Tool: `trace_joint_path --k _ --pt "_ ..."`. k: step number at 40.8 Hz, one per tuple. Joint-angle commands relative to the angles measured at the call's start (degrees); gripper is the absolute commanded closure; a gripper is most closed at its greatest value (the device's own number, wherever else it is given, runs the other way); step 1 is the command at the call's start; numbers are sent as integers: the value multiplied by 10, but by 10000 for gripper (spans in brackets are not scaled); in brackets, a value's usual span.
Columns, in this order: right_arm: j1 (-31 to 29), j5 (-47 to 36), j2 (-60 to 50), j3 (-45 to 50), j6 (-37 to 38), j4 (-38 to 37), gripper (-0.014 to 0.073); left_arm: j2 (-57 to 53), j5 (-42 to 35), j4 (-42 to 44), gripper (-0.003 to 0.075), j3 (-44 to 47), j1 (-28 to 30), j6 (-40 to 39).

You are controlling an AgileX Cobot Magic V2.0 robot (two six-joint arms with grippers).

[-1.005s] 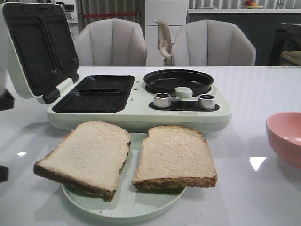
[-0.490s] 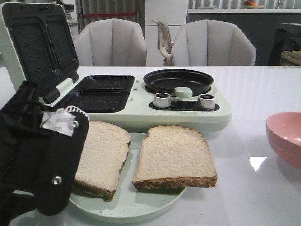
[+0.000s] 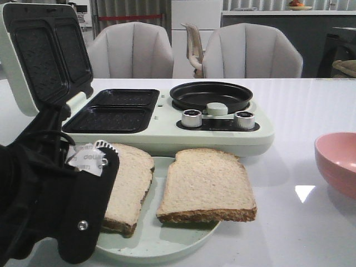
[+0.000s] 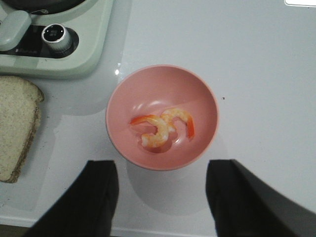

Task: Make breakfast with bread and shrimp
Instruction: 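Grasp the bread slice nearest the left gripper and lift it, then lower the bread into the sandwich well and open the left gripper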

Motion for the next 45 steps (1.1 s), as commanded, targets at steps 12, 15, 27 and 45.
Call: trace_joint_path --k 12,15,27,45 --pt "0 -39 0 -19 -1 0 89 -14 35 7 612 -10 -3 -9" --pt "0 -39 0 -19 -1 0 89 -17 70 5 619 -10 -11 -10" --pt "0 -39 0 -19 -1 0 89 -73 155 5 619 -10 -46 -12" --pt "0 -39 0 -19 -1 0 89 -164 205 86 619 -19 -39 -15"
